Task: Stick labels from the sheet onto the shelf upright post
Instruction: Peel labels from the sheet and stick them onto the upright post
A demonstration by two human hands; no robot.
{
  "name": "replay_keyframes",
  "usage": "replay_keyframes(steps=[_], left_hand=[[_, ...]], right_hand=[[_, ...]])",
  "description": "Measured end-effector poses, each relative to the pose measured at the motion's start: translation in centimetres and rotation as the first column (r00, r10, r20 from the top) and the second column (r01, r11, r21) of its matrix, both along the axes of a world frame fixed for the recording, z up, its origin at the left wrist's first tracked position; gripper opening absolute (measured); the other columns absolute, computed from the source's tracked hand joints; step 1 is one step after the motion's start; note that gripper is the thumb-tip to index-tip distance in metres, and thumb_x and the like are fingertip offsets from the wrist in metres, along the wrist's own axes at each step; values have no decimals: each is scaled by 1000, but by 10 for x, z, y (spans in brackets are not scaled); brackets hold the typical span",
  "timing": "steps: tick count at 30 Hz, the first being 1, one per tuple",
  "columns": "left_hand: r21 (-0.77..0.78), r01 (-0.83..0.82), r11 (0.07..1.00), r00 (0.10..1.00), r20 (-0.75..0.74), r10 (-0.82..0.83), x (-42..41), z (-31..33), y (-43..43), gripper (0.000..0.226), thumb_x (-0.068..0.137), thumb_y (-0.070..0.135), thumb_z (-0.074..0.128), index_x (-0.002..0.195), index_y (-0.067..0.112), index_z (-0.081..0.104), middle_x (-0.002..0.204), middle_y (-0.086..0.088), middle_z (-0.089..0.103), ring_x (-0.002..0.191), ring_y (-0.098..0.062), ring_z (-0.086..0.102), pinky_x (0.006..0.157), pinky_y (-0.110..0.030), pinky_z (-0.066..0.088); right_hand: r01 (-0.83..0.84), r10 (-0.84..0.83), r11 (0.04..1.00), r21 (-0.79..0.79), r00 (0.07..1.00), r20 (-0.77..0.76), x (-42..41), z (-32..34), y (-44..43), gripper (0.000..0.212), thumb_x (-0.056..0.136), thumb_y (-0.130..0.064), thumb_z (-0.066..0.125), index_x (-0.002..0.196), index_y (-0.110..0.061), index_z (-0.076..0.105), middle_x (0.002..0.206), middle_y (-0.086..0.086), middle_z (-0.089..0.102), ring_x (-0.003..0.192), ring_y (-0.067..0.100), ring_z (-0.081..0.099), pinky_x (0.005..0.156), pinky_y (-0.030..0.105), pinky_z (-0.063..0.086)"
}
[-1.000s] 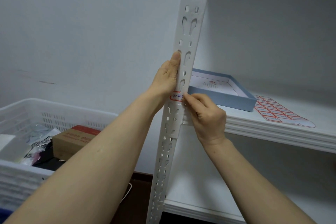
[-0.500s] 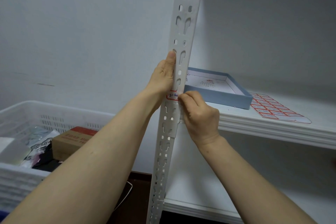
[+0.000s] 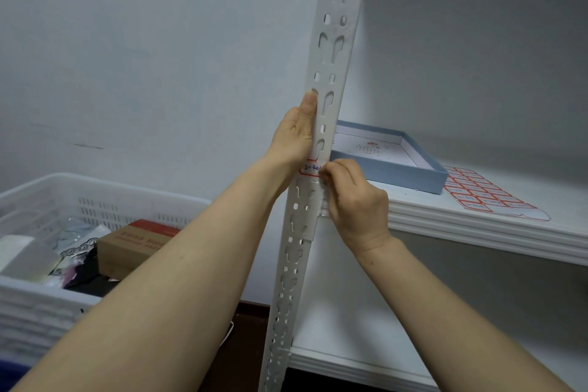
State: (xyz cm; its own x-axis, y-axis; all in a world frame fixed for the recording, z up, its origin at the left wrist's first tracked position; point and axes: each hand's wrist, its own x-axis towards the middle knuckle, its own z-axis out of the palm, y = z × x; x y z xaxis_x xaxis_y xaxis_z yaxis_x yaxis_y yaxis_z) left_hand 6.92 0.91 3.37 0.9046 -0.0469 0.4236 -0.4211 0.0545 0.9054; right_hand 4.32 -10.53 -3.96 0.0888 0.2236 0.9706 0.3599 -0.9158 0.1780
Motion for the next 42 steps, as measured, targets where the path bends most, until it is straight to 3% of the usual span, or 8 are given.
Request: replay_keyframes(steps=[6, 12, 16, 20, 24, 32, 38, 42], left_hand=[[-11, 58, 998, 998, 23, -58, -4, 1, 0, 47, 98, 53, 29, 104, 13, 54, 95, -9, 54, 83, -15, 51, 73, -26, 44], [-3, 44, 999, 998, 44, -44, -1, 0, 0, 51, 97, 54, 29, 99, 10, 54, 91, -7, 51, 80, -15, 47, 75, -32, 45], [-8, -1, 1000, 1000, -1, 1, 4, -1, 0, 67, 95, 58, 31, 118, 0, 55, 102, -13, 62, 86, -16, 55, 86, -33, 49], [7, 3, 1000, 1000, -6, -2, 4, -2, 0, 69, 93, 62, 31, 117, 2, 55, 109, -16, 64, 87, -16, 58, 92, -41, 49], [3, 4, 1000, 1000, -12, -4, 3, -2, 0, 71, 91, 64, 32, 116, 2, 56, 108, -15, 64, 89, -19, 59, 94, -43, 48], [8, 19, 1000, 999, 43, -19, 1, 0, 0, 51, 96, 57, 29, 94, 13, 55, 84, -6, 48, 75, -15, 45, 72, -33, 41], [12, 1, 1000, 1000, 21, -1, 2, 0, -1, 65, 95, 58, 29, 105, 1, 58, 87, -7, 53, 78, -15, 51, 78, -33, 46], [29, -28, 999, 1000, 3, 28, 0, 1, -1, 67, 94, 60, 29, 113, 3, 58, 101, -10, 65, 90, -21, 61, 91, -38, 48]], right_hand=[[-177, 180, 982, 69, 983, -33, -3, 1, -9, 21, 88, -21, 59, 83, -7, 75, 79, 5, 71, 61, 18, 65, 51, 26, 53], [-9, 10, 1000, -15, 1000, 10, -8, 8, -5, 15, 85, -21, 64, 76, -14, 74, 72, -1, 69, 51, 19, 59, 39, 21, 40], [141, -141, 990, -27, 990, -1, -7, 15, 1, 15, 79, -18, 63, 64, -17, 66, 60, -3, 60, 44, 18, 51, 37, 20, 25], [152, -152, 988, -1, 988, -31, -2, 15, 5, 6, 63, -10, 63, 60, -14, 59, 56, -1, 54, 41, 18, 44, 37, 18, 21], [169, -166, 985, 30, 983, -80, 0, 13, 8, 8, 69, -13, 53, 62, -12, 56, 58, 0, 52, 43, 19, 43, 41, 18, 16], [71, -58, 995, 64, 980, -189, -9, 13, 4, 16, 73, -20, 49, 66, -9, 57, 63, 3, 57, 46, 21, 48, 47, 20, 22], [-73, 218, 939, 336, 883, -416, -25, 13, -5, 5, 74, -20, 62, 75, -15, 60, 80, -2, 65, 69, 15, 59, 51, 24, 40], [-91, 497, 706, 703, 771, -399, -32, 32, -10, 18, 72, -8, 70, 66, -22, 59, 74, -5, 69, 76, 18, 67, 74, 38, 55]])
